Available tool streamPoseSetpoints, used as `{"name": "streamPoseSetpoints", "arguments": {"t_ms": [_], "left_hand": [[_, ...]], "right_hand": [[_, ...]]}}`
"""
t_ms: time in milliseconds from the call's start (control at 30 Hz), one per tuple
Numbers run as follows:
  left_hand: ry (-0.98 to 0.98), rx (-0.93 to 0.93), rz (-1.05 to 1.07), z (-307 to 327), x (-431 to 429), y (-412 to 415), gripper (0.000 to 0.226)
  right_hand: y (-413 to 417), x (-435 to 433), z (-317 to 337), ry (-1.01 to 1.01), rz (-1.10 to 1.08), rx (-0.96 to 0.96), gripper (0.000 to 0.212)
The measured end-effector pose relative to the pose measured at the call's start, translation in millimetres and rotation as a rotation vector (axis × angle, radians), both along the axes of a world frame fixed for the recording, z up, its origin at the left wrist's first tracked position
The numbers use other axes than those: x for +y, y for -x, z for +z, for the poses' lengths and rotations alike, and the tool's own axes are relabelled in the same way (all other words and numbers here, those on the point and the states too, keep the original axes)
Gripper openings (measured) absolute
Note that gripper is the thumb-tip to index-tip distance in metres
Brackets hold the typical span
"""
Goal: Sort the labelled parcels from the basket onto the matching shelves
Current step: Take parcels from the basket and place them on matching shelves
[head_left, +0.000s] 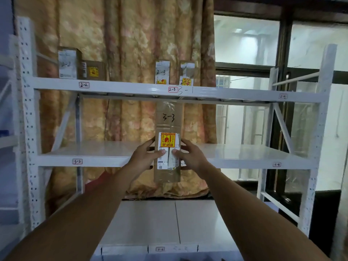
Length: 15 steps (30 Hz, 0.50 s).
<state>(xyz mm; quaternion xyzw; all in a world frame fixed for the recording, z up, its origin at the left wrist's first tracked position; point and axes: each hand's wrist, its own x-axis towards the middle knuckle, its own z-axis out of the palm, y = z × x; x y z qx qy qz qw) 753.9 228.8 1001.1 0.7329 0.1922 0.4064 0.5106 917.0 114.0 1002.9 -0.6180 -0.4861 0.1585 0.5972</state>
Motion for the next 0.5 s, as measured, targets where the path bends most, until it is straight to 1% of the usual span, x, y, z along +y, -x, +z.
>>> {"name": "streamPoseSetpoints", "arguments": {"t_ms": [100,133,200,267,300,367,400,500], "left_hand": [[-0.055,-0.058,-0.005,15.5,44.6,-27.2,0.048],[-0.05,-0.069,-0.011,18.0,58.2,-37.0,0.043],[-0.019,-0.079,-0.035,17.9,80.5,-55.6,0.036],[0.0,-0.098,-0.049,14.7,102.5,-75.9,0.035],[-0.001,-0.104,-0.046,12.7,113.0,-85.8,0.036],[0.02,-0.106,-0.045,6.8,133.1,-103.0,0.046],[0.043,-0.102,-0.062,3.2,143.9,-111.2,0.054],[0.008,-0.011,-0.13,-3.7,172.4,-130.1,0.087]], "right_hand": [[-21.8,50.8,5.9,-0.082,-0.027,0.055,0.065],[-30.3,66.4,7.6,-0.092,-0.042,0.073,0.068],[-46.9,91.0,9.5,-0.083,-0.063,0.093,0.064],[-65.4,117.3,8.6,-0.067,-0.075,0.107,0.06],[-73.8,130.3,7.6,-0.058,-0.089,0.097,0.063],[-88.9,153.6,4.5,-0.044,-0.11,0.058,0.073],[-97.3,165.3,2.1,-0.05,-0.11,0.042,0.073],[-117.7,189.8,2.0,-0.069,-0.112,-0.019,0.061]]}}
